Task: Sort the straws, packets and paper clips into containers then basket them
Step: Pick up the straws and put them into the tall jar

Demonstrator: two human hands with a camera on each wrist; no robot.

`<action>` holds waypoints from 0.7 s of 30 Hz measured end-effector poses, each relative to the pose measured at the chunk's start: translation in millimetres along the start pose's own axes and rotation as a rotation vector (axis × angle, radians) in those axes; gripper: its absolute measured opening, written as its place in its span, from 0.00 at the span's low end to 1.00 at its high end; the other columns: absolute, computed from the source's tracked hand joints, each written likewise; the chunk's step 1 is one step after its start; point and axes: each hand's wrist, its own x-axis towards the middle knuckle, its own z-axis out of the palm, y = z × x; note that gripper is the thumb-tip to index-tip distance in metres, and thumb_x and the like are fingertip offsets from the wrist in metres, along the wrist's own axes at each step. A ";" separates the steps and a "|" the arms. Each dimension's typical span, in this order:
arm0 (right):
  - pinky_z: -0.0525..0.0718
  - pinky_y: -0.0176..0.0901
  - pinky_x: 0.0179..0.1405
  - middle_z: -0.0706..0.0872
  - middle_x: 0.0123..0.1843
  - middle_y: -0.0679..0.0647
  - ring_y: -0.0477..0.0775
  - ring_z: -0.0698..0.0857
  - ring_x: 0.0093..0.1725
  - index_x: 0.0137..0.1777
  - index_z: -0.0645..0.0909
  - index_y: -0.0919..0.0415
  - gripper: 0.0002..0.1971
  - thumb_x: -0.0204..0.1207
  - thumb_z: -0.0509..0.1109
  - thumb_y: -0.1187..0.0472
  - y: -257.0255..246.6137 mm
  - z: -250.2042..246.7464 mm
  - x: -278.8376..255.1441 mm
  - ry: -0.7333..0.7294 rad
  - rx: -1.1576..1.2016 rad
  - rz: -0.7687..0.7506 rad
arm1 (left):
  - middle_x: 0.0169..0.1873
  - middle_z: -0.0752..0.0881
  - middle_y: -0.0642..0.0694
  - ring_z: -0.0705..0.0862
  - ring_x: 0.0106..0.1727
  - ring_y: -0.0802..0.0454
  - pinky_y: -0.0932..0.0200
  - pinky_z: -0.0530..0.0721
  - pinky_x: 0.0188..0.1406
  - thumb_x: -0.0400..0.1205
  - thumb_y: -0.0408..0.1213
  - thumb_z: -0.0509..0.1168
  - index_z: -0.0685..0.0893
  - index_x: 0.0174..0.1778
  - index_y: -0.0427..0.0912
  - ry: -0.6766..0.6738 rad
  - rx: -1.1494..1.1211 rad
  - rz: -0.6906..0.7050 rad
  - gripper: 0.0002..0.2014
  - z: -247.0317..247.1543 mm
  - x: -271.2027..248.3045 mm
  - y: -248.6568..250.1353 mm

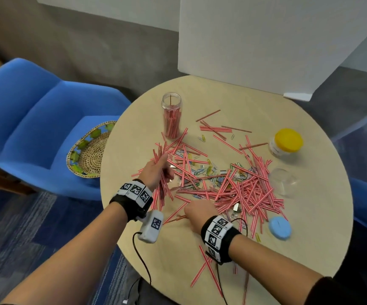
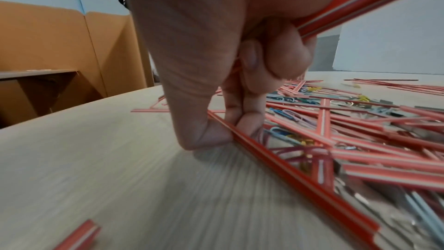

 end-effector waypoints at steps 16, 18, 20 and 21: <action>0.72 0.32 0.28 0.80 0.36 0.45 0.43 0.77 0.29 0.43 0.79 0.56 0.15 0.85 0.53 0.66 73.4 -50.4 2.6 0.070 1.043 0.150 | 0.21 0.63 0.53 0.59 0.19 0.58 0.66 0.62 0.16 0.89 0.48 0.54 0.71 0.39 0.47 0.141 -0.272 0.343 0.15 -23.4 28.1 124.7; 0.65 0.33 0.22 0.76 0.32 0.46 0.49 0.72 0.26 0.45 0.81 0.58 0.14 0.85 0.54 0.67 88.1 -76.9 4.4 0.169 1.172 0.153 | 0.22 0.65 0.53 0.59 0.19 0.58 0.68 0.60 0.16 0.90 0.47 0.55 0.76 0.46 0.46 0.163 -0.342 0.406 0.11 -31.7 39.2 153.8; 0.60 0.35 0.18 0.70 0.27 0.45 0.48 0.64 0.24 0.48 0.82 0.58 0.13 0.86 0.56 0.65 104.1 -107.5 7.5 0.257 1.323 0.152 | 0.24 0.67 0.51 0.60 0.20 0.58 0.68 0.59 0.16 0.89 0.48 0.56 0.80 0.53 0.49 0.180 -0.354 0.446 0.10 -38.1 49.9 176.4; 0.58 0.36 0.18 0.67 0.26 0.45 0.46 0.61 0.23 0.47 0.81 0.58 0.11 0.86 0.58 0.63 111.2 -125.2 9.2 0.295 1.409 0.139 | 0.24 0.68 0.51 0.61 0.20 0.58 0.68 0.60 0.16 0.89 0.47 0.56 0.81 0.53 0.51 0.192 -0.351 0.466 0.10 -40.4 55.1 185.4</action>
